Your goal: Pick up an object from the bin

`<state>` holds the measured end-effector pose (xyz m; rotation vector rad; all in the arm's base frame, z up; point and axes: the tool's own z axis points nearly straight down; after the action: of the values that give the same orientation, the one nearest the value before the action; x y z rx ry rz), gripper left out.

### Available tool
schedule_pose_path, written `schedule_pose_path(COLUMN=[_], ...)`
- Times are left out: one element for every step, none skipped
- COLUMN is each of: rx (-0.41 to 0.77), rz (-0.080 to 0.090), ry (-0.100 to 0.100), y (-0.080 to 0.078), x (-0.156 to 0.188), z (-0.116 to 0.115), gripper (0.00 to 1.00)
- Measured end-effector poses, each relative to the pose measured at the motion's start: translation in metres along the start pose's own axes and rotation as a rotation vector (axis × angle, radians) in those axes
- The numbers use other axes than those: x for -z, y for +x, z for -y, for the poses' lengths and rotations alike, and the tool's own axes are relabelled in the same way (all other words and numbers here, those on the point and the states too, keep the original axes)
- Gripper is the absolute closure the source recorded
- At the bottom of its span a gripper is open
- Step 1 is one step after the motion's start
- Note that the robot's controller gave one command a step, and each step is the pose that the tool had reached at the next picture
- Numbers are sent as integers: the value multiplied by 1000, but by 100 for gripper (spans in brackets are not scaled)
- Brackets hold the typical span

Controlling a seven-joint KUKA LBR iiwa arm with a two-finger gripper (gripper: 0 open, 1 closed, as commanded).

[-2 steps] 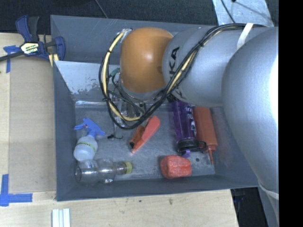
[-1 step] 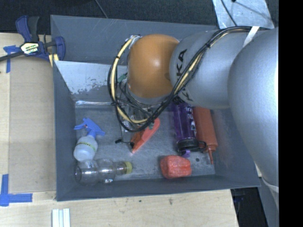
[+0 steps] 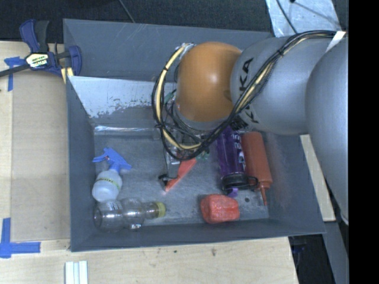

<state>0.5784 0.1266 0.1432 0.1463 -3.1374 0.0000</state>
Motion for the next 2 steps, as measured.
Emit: schedule_pose_path(rx=[98,12], rz=[1,4], ry=[0,0], y=[9,26], x=[9,-3], z=[35,55], gripper=[0,0])
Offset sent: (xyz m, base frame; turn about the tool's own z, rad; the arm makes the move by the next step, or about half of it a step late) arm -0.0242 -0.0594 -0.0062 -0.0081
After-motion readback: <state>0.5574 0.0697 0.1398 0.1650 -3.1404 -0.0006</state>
